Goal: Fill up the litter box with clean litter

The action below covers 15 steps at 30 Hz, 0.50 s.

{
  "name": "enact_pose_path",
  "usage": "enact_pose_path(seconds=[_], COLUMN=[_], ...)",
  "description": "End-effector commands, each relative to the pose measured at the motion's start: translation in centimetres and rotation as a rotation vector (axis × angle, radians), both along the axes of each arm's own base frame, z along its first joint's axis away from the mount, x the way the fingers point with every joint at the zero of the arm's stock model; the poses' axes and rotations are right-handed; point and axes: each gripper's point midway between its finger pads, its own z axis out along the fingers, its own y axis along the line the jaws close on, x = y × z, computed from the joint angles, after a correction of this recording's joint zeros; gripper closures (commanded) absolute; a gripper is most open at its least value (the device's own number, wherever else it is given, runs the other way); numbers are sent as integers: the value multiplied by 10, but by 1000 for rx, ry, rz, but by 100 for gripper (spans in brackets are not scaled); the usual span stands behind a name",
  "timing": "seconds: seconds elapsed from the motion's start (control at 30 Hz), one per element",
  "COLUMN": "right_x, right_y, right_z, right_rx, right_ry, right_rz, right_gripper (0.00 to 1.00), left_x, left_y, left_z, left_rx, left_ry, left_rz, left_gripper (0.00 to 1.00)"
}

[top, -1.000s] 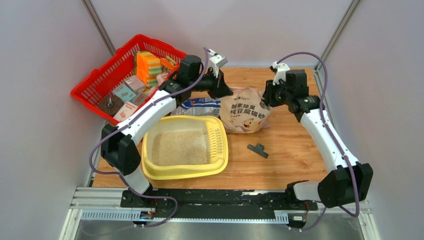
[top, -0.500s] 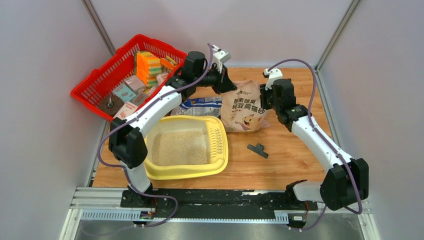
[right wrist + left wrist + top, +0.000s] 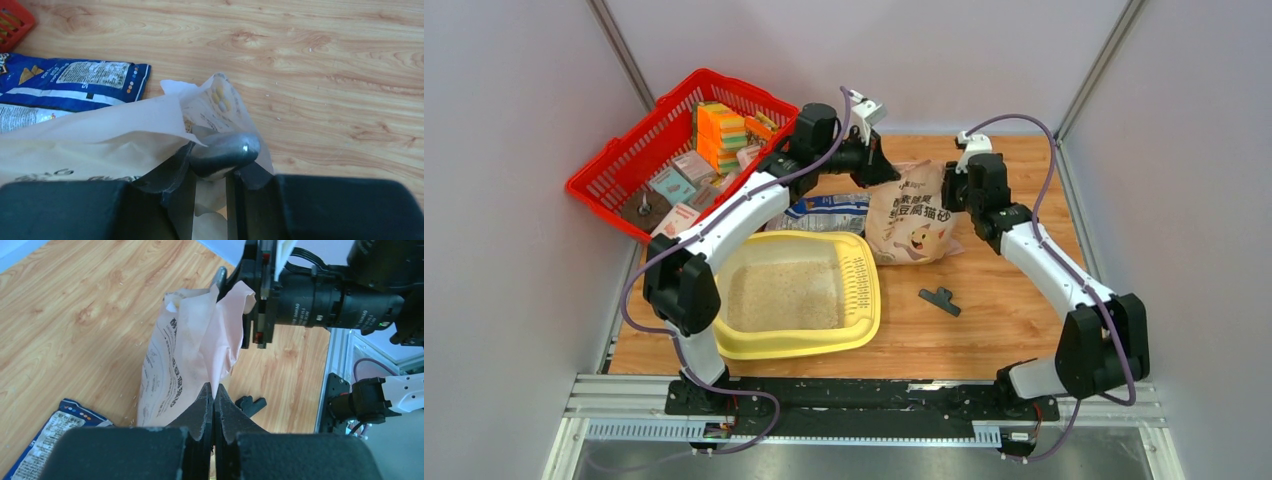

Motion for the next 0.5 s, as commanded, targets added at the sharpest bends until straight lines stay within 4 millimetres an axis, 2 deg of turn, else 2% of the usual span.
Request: enact_pose_path(seconds=[0.0, 0.13, 0.3, 0.33, 0.37, 0.47], right_x=[-47, -43, -22, -20, -14, -5], right_y=[29, 41, 28, 32, 27, 29], right_z=[-88, -77, -39, -28, -23, -3], right_rx=[71, 184, 382, 462, 566, 725], right_ry=[388, 415, 406, 412, 438, 437], right_rz=[120, 175, 164, 190, 136, 108], right_gripper=[100, 100, 100, 100, 100, 100], left_x=[-7, -3, 1, 0, 1, 3], left_y=[-12, -14, -14, -15, -15, -15], left_z=[84, 79, 81, 82, 83, 87], left_rx=[-192, -188, -183, -178, -177, -169], left_ry=[-213, -224, -241, -249, -254, -274], left_rz=[-55, -55, -54, -58, -57, -57], left_gripper=[100, 100, 100, 100, 100, 100])
